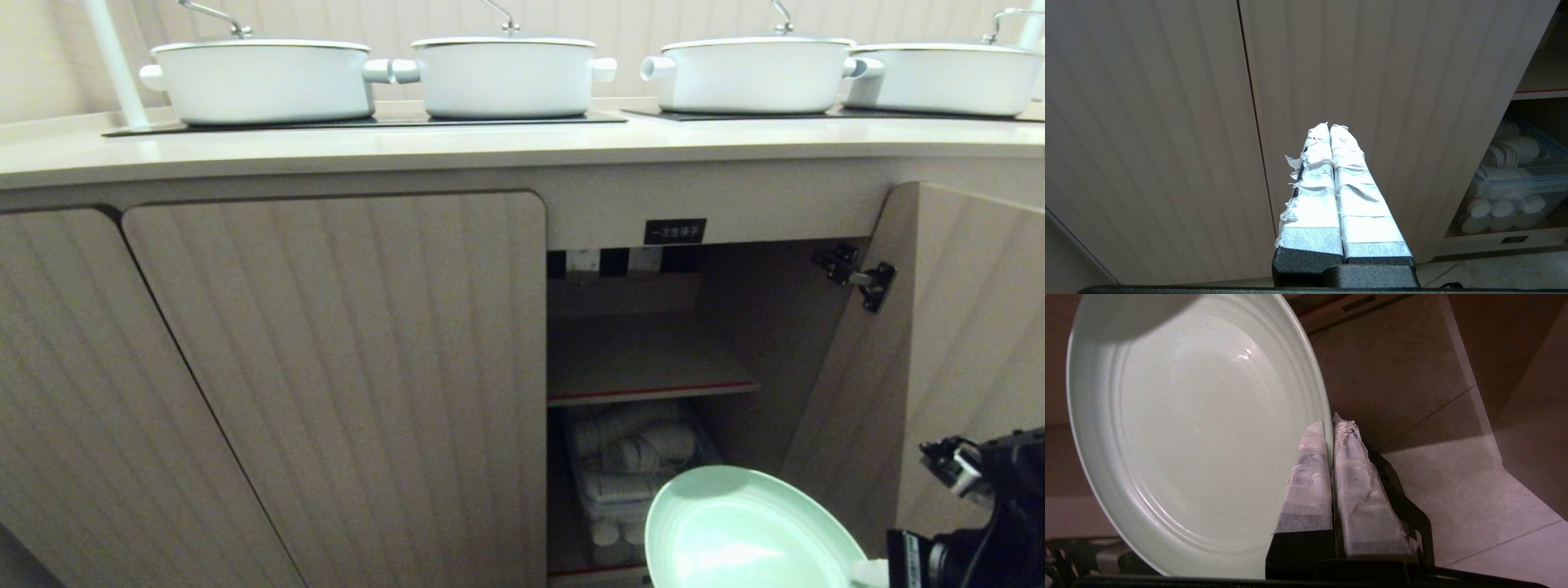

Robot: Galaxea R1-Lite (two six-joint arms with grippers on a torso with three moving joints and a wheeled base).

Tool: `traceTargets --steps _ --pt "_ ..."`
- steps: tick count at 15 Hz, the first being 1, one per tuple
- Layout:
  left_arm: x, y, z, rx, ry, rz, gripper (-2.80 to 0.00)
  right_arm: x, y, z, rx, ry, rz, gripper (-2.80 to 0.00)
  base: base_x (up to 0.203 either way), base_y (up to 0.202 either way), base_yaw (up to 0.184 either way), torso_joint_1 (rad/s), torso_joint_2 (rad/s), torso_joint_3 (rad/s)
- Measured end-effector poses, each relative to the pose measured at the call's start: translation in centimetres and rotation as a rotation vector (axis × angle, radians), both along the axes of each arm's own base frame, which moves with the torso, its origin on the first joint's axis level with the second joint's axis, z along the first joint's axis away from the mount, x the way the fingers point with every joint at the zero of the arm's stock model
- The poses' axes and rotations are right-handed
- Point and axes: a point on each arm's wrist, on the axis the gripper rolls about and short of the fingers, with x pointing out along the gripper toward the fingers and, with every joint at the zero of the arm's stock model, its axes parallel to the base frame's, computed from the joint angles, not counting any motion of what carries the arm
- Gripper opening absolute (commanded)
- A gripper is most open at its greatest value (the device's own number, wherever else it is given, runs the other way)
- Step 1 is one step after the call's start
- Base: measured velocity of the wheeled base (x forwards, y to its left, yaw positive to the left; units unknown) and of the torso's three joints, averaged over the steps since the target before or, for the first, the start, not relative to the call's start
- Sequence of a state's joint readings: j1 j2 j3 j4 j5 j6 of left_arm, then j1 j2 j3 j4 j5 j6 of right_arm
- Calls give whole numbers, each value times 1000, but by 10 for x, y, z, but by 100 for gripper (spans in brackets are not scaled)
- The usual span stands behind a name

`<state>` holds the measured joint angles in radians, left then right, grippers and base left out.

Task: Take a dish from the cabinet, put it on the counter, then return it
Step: Put it back into the cabinet

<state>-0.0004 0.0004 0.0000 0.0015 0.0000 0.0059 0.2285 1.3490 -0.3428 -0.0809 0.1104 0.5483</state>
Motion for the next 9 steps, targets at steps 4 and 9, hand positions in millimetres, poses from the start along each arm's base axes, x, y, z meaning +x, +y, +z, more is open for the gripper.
traceTargets --steps 4,9 --pt "0 0 0 0 0 0 -280 20 -5 4 4 -1 -59 -280 0 0 0 0 0 0" --pt "0 0 0 0 0 -1 -280 44 -8 11 12 -20 -93 -280 0 0 0 0 0 0"
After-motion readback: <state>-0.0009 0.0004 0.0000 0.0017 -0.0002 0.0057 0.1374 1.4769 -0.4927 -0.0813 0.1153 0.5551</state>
